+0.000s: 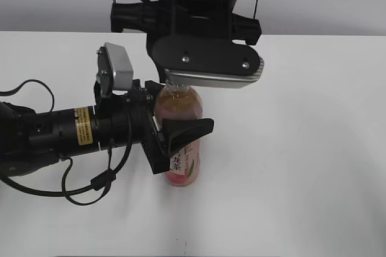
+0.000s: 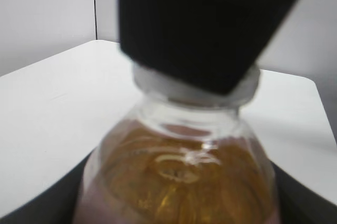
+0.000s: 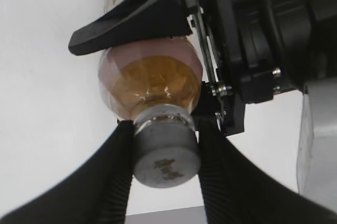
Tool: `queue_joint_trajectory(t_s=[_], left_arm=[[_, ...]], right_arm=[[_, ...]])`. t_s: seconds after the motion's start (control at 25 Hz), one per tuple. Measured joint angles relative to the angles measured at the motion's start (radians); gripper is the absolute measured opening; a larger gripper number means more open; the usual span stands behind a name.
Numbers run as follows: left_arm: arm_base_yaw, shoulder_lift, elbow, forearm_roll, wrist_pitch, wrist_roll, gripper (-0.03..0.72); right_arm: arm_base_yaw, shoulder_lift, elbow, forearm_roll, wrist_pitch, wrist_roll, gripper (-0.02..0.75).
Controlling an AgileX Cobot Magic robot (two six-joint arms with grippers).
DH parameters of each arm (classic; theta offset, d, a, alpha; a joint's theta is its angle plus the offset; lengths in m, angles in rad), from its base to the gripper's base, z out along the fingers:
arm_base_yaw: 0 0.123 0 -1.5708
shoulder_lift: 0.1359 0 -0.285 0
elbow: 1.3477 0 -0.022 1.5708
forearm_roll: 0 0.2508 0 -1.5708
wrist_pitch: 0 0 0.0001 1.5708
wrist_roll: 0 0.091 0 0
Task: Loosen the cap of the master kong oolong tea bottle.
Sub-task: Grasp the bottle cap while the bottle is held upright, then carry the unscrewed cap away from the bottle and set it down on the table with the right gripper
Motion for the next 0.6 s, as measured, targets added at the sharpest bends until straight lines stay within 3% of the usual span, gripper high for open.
queue_joint_trajectory(t_s=[0.36,0.44,0.6], left_arm=[[0.0,0.0,0.0,-0.001,0.005,-0.007,0.445],[0.0,0.0,0.0,-0.002,0.005,-0.007,0.445],[0.0,0.0,0.0,-0.002,0.005,-0.007,0.445]], right_arm=[[0.0,-0.038,-0.003,-0.006,-0.008,-0.117,0.272],[0.0,-0.039,-0.003,-0.029,-0.008,-0.02,0.272],[-0.022,-0.053,-0.003,-0.119,-0.008,0.425,0.272]])
